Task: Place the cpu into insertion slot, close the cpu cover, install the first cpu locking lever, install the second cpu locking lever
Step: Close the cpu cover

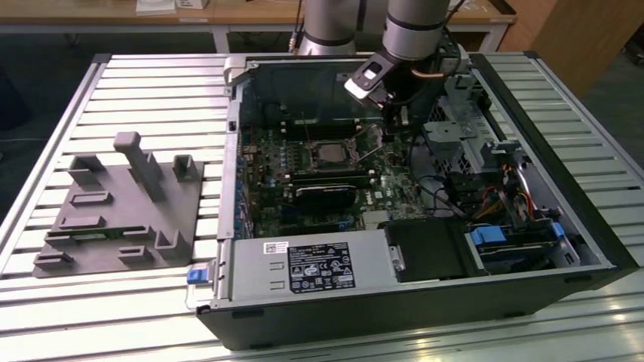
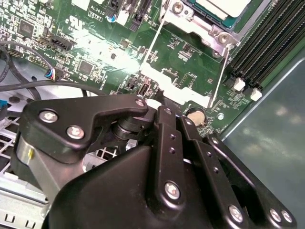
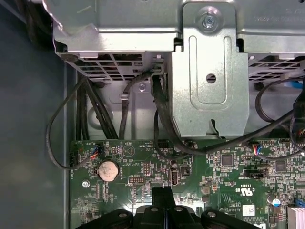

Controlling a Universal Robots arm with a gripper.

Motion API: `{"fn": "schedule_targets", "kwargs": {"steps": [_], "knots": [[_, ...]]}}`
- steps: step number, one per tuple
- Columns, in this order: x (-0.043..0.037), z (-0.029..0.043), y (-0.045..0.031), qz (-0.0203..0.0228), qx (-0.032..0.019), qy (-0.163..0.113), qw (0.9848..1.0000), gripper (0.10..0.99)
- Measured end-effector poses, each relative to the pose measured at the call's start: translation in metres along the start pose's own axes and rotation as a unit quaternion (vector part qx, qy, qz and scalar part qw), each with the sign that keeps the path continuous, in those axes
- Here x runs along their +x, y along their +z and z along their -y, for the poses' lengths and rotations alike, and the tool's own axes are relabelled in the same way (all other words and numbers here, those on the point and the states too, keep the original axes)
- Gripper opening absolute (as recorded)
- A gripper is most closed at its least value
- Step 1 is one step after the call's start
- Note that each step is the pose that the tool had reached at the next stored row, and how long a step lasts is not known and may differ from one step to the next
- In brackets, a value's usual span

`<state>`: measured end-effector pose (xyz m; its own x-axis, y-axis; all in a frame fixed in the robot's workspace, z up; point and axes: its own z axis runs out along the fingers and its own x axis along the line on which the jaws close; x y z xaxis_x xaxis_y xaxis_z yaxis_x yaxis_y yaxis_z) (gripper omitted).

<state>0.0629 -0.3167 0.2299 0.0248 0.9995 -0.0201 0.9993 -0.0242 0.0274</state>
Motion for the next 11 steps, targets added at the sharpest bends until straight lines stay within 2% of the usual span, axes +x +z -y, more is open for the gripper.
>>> {"fn": "schedule_targets", "kwargs": {"steps": [4, 9, 10, 11], "knots": [[0.0000, 0.0007, -0.0030, -0.0007, -0.0007, 0.000, 1.0000, 0.106], [0.0000, 0.0009, -0.0031, -0.0009, -0.0009, 0.000, 1.0000, 0.106], [0.0000, 0.0008, -0.0031, -0.0008, -0.0003, 0.000, 1.0000, 0.106], [0.0000, 0.0008, -0.0031, -0.0008, 0.0026, 0.000, 1.0000, 0.106]]}}
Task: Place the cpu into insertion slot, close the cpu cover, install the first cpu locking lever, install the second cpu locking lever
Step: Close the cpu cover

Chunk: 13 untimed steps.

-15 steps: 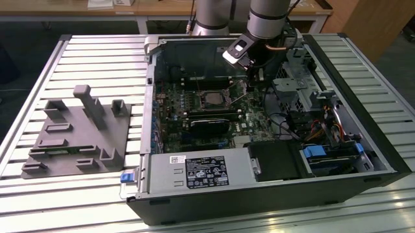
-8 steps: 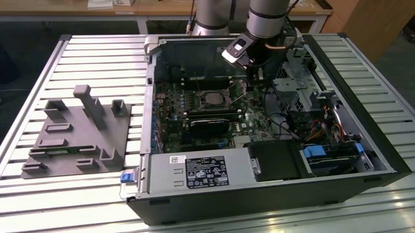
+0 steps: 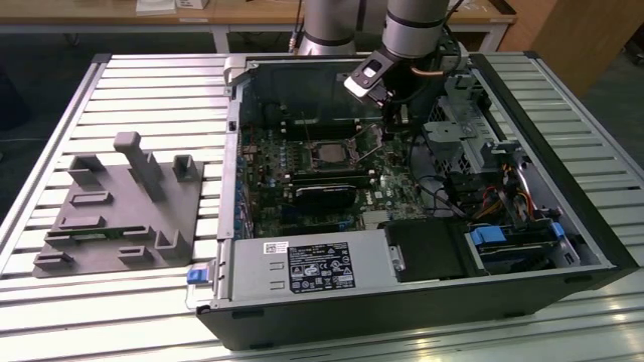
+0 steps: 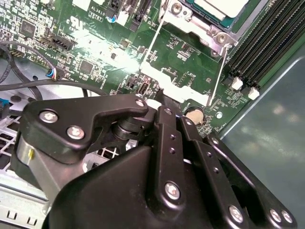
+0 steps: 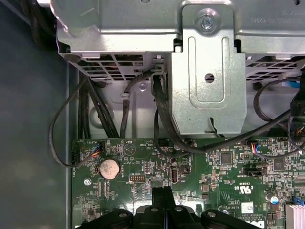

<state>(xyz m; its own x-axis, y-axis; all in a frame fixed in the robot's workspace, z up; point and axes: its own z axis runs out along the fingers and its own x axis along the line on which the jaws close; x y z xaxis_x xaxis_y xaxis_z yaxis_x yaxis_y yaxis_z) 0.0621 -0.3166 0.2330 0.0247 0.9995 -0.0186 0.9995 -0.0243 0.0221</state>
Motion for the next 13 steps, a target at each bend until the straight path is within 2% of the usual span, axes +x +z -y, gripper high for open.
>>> {"fn": "schedule_targets", "kwargs": {"steps": [2, 4, 6, 7, 13], "knots": [[0.0000, -0.0004, 0.0000, 0.0003, 0.0092, 0.000, 1.0000, 0.106], [0.0000, -0.0009, 0.0001, 0.0006, 0.0207, 0.000, 0.9998, 0.106], [0.0000, -0.0015, 0.0002, 0.0009, 0.0357, -0.001, 0.9994, 0.106], [0.0001, -0.0017, 0.0003, 0.0010, 0.0407, -0.001, 0.9992, 0.106], [0.0000, -0.0014, 0.0002, 0.0011, 0.0421, -0.001, 0.9991, 0.106]]}}
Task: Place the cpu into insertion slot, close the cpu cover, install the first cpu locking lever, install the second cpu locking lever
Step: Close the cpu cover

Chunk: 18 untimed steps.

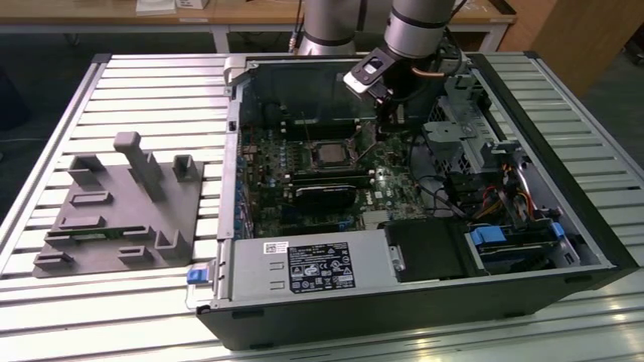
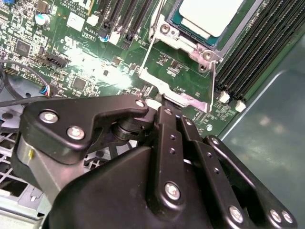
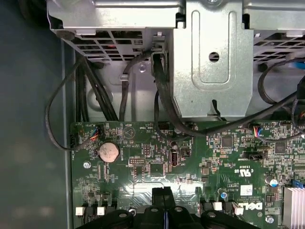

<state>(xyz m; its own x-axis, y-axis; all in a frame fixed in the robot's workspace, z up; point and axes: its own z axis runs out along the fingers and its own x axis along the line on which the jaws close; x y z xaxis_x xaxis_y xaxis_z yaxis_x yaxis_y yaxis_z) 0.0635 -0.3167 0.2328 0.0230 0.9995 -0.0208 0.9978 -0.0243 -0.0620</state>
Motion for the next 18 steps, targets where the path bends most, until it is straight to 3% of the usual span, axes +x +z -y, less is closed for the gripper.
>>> {"fn": "schedule_targets", "kwargs": {"steps": [8, 18], "knots": [[-0.0004, 0.0169, 0.0011, -0.0003, -0.0036, 0.000, 1.0000, 0.106], [-0.0011, 0.0492, 0.0031, -0.0010, -0.0145, 0.000, 0.9999, 0.106]]}}
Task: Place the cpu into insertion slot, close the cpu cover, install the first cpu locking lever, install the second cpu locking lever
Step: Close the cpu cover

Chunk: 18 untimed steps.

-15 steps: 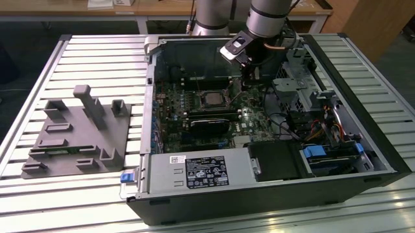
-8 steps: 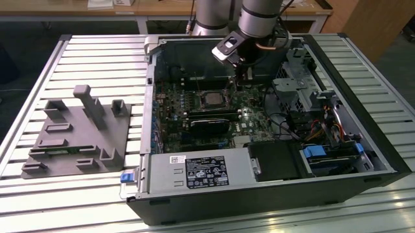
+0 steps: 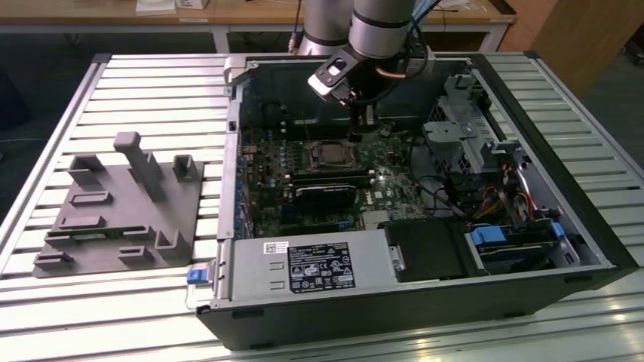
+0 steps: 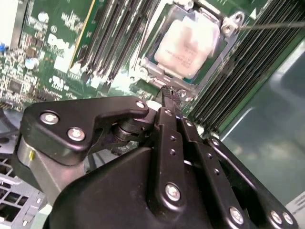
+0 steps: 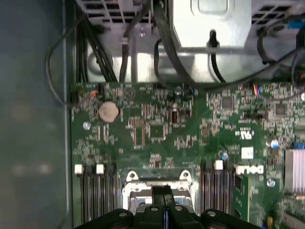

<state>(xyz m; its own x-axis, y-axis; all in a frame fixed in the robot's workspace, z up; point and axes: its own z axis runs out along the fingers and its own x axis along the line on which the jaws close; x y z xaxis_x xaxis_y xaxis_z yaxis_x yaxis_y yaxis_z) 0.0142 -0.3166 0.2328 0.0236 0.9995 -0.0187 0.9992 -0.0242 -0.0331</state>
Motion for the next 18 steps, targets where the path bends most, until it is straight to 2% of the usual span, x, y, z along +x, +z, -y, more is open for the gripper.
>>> {"fn": "schedule_targets", "kwargs": {"steps": [5, 7, 12, 14, 18], "knots": [[-0.0002, 0.0086, 0.0003, -0.0001, -0.0033, 0.000, 1.0000, 0.106], [-0.0003, 0.0125, 0.0006, -0.0002, -0.0076, 0.000, 1.0000, 0.106], [-0.0007, 0.0245, 0.0034, -0.0006, -0.0250, 0.000, 0.9997, 0.106], [-0.0010, 0.0291, 0.0053, -0.0007, -0.0281, 0.001, 0.9996, 0.106], [-0.0022, 0.0382, 0.0096, -0.0012, -0.0304, 0.001, 0.9995, 0.106]]}}
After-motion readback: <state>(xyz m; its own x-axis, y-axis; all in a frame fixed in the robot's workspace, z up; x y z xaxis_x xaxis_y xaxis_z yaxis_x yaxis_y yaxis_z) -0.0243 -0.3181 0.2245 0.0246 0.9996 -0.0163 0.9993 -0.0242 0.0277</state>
